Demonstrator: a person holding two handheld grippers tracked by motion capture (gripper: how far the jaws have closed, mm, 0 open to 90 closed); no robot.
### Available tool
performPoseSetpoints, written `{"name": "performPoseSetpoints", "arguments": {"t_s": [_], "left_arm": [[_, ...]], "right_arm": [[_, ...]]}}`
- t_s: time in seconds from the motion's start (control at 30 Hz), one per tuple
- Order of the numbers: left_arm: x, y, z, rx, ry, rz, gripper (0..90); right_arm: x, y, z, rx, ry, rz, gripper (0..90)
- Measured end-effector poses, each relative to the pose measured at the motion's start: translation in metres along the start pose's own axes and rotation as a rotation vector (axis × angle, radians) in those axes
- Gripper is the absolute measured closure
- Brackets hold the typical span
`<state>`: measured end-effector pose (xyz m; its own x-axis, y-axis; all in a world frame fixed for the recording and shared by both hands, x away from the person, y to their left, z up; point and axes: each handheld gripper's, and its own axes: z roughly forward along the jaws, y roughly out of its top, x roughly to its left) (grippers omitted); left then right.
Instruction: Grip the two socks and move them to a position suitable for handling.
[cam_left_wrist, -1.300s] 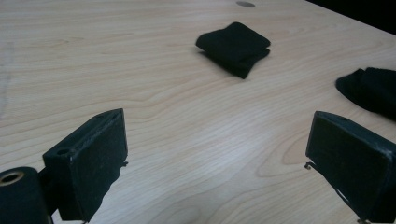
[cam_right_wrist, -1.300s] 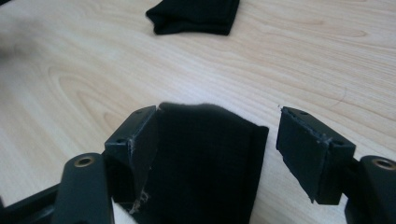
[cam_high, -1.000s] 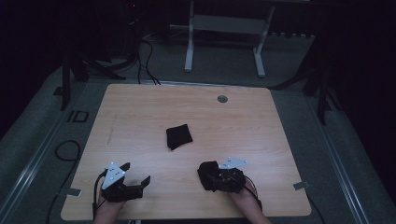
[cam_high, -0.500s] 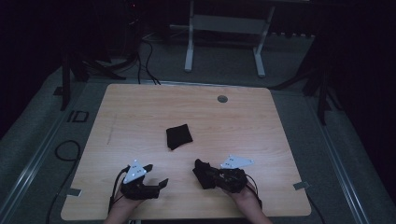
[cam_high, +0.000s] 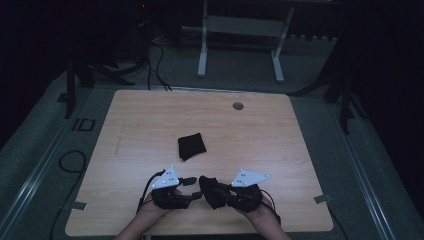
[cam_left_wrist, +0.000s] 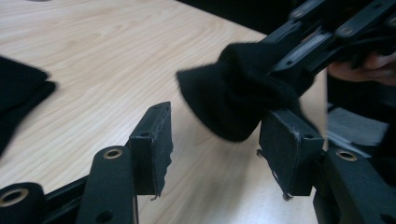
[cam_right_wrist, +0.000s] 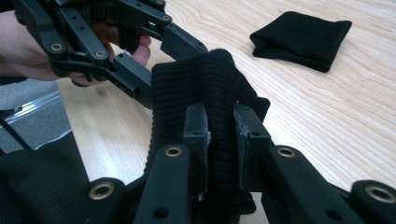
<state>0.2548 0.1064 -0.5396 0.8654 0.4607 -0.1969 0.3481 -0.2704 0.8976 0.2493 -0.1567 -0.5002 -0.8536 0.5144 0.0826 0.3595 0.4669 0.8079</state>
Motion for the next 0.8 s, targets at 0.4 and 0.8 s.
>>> {"name": "performPoseSetpoints", "arguments": {"t_s": [0.4,0.8], "left_arm": [[-0.0015,-0.0005,0.0067,0.022,-0.045,0.013,67.5],[-0.0057,0.0047,0.0031,0.016,-0.012,0.015,86.0]], "right_arm": [[0.0039,0.0009,0.0014,0.007,0.019,-0.013,77.0],[-0.0022,0.0033,-0.0062,-0.027,0.03,0.011,76.8]]}}
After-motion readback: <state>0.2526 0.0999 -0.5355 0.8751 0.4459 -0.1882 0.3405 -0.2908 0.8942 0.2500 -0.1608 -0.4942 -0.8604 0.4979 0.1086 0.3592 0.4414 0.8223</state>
